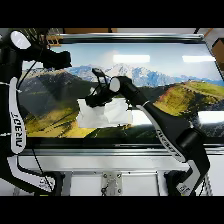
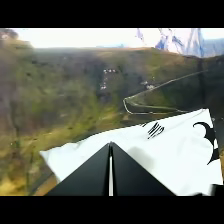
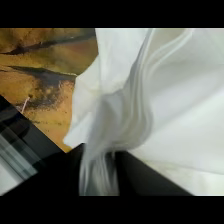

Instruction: Fold the clothes and pants, and hang the long-sleeved shirts on hangers.

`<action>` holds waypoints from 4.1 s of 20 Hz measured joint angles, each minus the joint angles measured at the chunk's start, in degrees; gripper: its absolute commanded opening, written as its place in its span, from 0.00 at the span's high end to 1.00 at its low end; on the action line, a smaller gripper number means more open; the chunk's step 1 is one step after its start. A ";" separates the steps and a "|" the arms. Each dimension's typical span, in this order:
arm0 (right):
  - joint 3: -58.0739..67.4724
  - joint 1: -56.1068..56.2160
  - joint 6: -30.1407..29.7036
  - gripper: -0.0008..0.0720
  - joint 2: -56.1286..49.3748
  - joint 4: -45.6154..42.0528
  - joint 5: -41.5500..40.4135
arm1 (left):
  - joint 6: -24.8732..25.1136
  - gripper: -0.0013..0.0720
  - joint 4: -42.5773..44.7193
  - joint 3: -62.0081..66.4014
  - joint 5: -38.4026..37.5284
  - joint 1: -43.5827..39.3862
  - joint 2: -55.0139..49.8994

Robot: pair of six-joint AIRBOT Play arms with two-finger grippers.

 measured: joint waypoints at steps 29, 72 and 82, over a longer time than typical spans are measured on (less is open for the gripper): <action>-43.23 -29.68 -25.90 0.16 10.64 26.88 -8.61 | 2.03 0.97 -0.26 -48.98 17.18 -8.24 26.84; -52.78 -83.47 -1.14 0.09 54.10 -28.70 -3.30 | 0.94 0.97 -0.33 -49.22 16.28 -8.52 26.91; -53.57 -49.27 -17.35 0.10 63.12 -4.63 0.02 | 0.94 0.97 -0.20 -49.22 16.24 -8.52 26.91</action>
